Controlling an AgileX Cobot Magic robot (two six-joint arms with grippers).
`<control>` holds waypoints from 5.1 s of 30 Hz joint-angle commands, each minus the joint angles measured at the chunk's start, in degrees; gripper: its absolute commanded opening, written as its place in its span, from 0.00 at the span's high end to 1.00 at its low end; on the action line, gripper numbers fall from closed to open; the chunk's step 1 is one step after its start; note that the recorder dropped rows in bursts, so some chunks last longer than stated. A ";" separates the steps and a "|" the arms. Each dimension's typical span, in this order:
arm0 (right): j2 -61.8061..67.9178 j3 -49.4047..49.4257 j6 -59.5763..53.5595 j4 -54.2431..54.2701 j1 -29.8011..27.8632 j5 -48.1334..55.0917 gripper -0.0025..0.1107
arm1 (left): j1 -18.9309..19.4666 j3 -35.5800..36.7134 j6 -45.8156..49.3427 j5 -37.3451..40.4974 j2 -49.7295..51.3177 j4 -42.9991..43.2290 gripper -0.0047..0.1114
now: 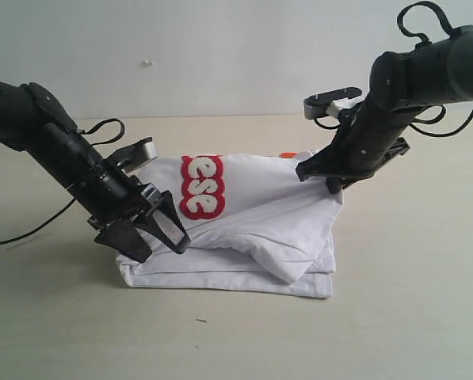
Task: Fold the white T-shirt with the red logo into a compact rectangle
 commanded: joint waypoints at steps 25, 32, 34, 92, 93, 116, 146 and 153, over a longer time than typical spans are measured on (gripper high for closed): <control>-5.23 -0.53 -40.89 35.81 1.57 10.84 0.96 | 3.22 0.27 6.51 -0.38 -6.07 -15.96 0.06; -3.91 -0.53 -42.08 32.58 6.62 10.34 0.98 | 2.33 0.27 6.81 -0.38 -5.16 -13.59 0.06; -3.91 -0.53 -39.77 30.02 7.29 9.71 0.94 | 2.33 0.27 6.66 -0.38 -5.16 -10.19 0.06; -3.91 -0.53 -32.48 26.93 7.55 11.20 0.61 | 2.03 20.06 1.92 -13.79 -6.85 -35.20 0.93; -3.91 -0.53 -32.48 26.93 7.55 11.20 0.61 | 1.81 22.58 5.03 -14.71 -7.13 -40.78 0.93; -3.91 -0.53 -32.48 26.93 8.11 13.22 0.61 | 0.89 36.17 26.71 -46.88 -23.58 -38.13 0.96; 1.90 -0.53 -26.49 16.52 10.57 6.78 0.61 | -14.77 26.83 -2.46 -49.10 -17.21 26.92 0.96; 0.37 -0.53 -28.35 16.52 10.57 6.82 0.61 | -14.77 26.83 -5.30 -49.67 -19.59 31.30 0.96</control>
